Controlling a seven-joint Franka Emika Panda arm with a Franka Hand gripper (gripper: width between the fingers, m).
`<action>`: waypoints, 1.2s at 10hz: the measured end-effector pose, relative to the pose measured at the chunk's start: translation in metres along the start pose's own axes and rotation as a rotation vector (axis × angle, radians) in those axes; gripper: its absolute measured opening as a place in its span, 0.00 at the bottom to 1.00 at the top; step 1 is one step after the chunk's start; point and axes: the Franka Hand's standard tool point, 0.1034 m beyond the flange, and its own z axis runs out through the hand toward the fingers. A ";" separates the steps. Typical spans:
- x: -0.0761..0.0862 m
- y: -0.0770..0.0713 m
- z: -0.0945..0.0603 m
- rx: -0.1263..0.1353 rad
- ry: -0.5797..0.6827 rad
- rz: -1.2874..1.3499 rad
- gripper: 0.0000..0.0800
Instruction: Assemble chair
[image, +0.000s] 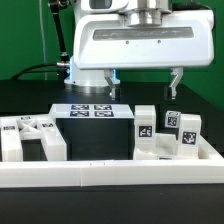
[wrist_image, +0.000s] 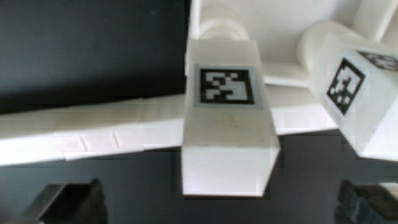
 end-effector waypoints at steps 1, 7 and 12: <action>-0.001 0.001 0.003 0.006 -0.084 0.002 0.81; 0.004 -0.002 0.016 0.024 -0.339 0.016 0.81; 0.002 -0.001 0.020 0.023 -0.337 0.017 0.78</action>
Offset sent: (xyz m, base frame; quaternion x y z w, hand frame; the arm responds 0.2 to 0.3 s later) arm 0.0062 0.0020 -0.0108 0.0035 -0.1888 0.0011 0.9820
